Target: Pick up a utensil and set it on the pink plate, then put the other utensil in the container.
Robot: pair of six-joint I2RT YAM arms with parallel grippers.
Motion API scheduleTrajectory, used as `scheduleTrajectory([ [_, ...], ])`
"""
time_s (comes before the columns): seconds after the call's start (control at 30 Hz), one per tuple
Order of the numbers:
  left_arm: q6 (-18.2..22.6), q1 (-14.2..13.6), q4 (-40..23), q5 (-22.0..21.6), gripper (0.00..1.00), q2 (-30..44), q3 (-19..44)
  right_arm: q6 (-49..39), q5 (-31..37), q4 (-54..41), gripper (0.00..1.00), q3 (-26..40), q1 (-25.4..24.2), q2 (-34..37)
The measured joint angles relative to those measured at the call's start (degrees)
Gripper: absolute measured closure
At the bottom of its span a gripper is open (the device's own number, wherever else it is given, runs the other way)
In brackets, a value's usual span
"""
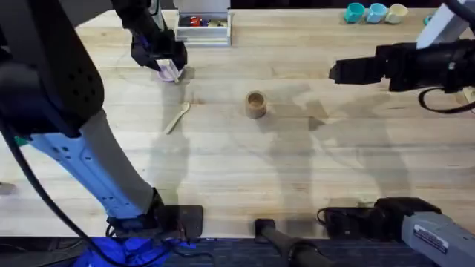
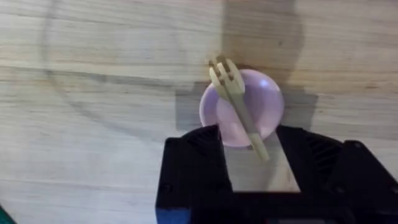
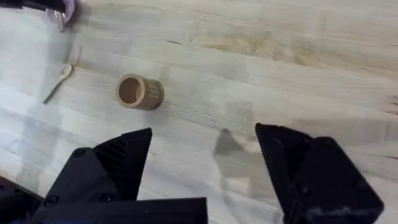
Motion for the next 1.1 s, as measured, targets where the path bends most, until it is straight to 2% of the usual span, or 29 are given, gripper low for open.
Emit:
scheduleTrajectory([
  [0.33,0.0,0.0,-7.1,0.0,0.356,0.0,7.9,0.0,0.0,0.0,0.005,0.0,0.0,0.0],
  [0.47,-0.1,0.0,-11.5,0.0,0.101,0.0,10.1,0.0,0.0,0.0,0.005,0.0,0.0,0.0],
  [0.57,0.0,0.0,-14.3,0.0,0.012,0.0,11.3,0.0,0.0,0.0,0.005,0.0,0.0,0.0],
  [0.77,0.5,0.0,-19.7,0.1,0.009,0.0,12.3,0.0,0.0,0.0,0.004,0.0,0.0,0.0],
  [0.93,2.0,0.4,-22.3,3.6,0.009,0.0,12.3,0.0,0.0,0.0,0.004,0.0,0.0,0.0],
  [1.1,3.6,2.0,-23.4,5.5,0.009,-2.2,12.3,0.0,0.0,0.0,0.004,0.0,0.0,0.0],
])
